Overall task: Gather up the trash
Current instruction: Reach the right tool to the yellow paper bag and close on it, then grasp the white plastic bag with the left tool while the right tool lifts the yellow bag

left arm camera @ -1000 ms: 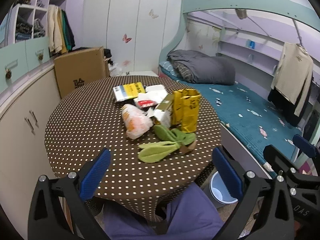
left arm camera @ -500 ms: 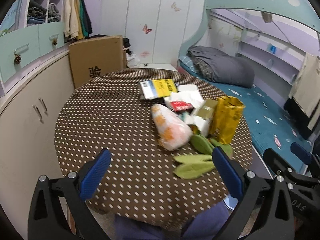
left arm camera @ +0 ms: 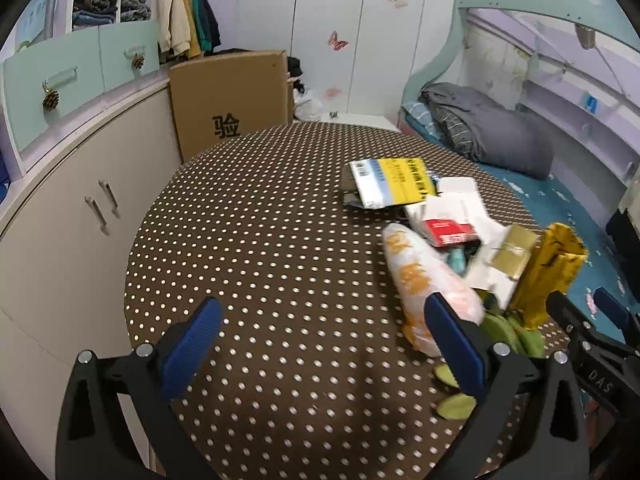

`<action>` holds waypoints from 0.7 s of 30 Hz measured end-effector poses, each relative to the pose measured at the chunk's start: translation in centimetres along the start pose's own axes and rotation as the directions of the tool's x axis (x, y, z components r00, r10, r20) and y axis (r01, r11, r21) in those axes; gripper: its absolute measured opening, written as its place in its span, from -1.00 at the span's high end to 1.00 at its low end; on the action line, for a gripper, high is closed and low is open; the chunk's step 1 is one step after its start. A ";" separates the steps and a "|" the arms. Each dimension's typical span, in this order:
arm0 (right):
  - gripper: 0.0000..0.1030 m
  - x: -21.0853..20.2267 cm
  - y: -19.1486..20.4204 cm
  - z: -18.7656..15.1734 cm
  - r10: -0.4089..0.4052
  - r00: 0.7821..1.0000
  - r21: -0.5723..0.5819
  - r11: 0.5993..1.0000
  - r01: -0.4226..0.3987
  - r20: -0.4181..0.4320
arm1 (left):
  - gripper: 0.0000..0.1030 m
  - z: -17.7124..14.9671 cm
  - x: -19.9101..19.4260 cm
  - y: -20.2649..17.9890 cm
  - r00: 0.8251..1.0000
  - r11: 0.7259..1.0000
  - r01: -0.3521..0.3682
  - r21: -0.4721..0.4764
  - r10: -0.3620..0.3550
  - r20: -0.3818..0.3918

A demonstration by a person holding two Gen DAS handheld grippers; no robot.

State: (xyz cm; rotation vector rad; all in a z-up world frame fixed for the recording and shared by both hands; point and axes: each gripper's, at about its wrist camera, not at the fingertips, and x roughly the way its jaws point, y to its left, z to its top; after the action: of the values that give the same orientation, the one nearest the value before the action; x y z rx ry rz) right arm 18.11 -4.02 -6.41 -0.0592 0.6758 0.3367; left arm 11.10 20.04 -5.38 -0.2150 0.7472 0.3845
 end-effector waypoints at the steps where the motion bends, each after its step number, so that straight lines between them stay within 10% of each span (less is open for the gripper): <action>1: -0.88 0.4 0.0 0.1 0.002 1.000 0.001 1.000 -0.002 -0.004 | -0.92 0.1 0.3 0.2 1.000 1.000 -0.001 -0.003 0.001 -0.005; 7: -0.86 2.0 -0.4 0.4 0.032 0.999 -0.005 0.999 -0.033 -0.012 | -0.92 0.8 1.6 1.1 1.000 1.000 -0.016 -0.019 0.016 -0.019; 16: 0.21 2.4 -0.4 1.1 0.114 0.994 -0.014 0.993 -0.113 0.007 | -0.92 1.5 1.9 -0.1 0.998 0.999 0.050 -0.011 -0.050 -0.033; 21: 0.31 2.1 -2.2 1.0 0.137 0.991 0.061 0.989 -0.137 0.011 | -0.92 1.8 2.7 -2.4 0.992 0.993 0.117 0.011 -0.116 -0.057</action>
State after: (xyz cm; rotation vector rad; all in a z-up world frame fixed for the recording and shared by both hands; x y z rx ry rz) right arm 20.92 -5.34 -7.05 0.0469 0.6843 0.4477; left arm 15.02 19.12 -5.79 -0.2558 0.7882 0.2628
